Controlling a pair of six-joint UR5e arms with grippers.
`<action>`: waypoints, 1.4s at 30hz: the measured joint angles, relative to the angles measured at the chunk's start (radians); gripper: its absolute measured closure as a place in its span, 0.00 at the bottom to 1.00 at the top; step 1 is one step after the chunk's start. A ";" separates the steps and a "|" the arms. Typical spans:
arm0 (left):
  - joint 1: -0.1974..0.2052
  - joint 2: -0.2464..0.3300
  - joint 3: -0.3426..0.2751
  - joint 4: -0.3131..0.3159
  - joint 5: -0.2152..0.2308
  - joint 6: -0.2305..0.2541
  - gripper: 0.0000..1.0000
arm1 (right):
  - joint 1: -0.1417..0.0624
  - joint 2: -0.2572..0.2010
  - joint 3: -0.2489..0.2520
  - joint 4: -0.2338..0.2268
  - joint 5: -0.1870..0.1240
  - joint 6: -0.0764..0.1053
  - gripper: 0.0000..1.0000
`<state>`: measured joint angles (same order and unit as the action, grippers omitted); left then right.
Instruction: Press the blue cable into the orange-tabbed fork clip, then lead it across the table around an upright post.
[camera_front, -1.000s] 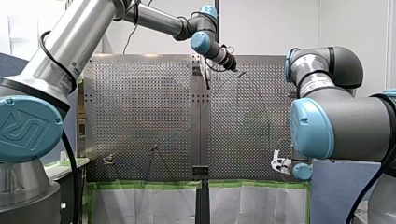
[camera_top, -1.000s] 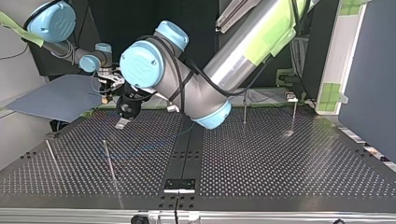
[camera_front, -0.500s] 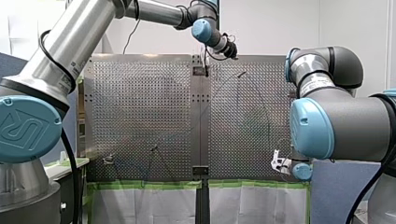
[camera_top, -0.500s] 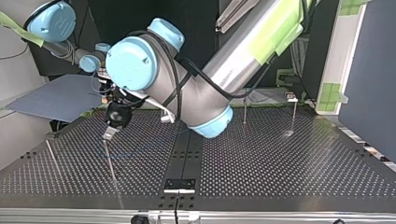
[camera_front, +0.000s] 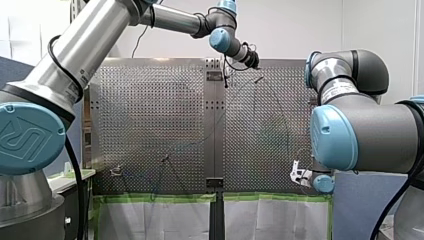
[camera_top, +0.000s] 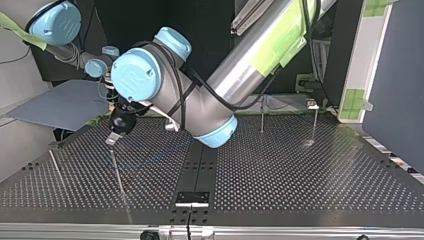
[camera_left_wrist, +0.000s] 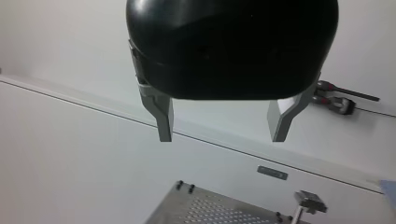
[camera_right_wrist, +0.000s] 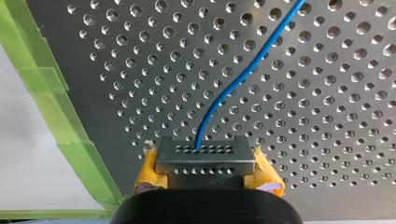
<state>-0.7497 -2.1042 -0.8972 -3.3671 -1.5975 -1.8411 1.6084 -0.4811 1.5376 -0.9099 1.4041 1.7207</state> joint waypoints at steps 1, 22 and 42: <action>-0.001 -0.008 0.000 0.001 -0.002 0.002 0.00 | 0.000 0.000 0.000 0.000 0.000 0.000 1.00; -0.001 -0.036 -0.001 0.005 -0.031 0.009 0.00 | -0.003 0.000 -0.003 0.002 -0.002 0.003 1.00; 0.005 -0.036 -0.001 -0.071 -0.137 0.007 0.00 | -0.001 0.000 -0.004 0.009 0.001 -0.003 1.00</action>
<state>-0.7449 -2.1399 -0.8985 -3.4377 -1.7340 -1.8345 1.6072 -0.4811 1.5332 -0.9005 1.4049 1.7174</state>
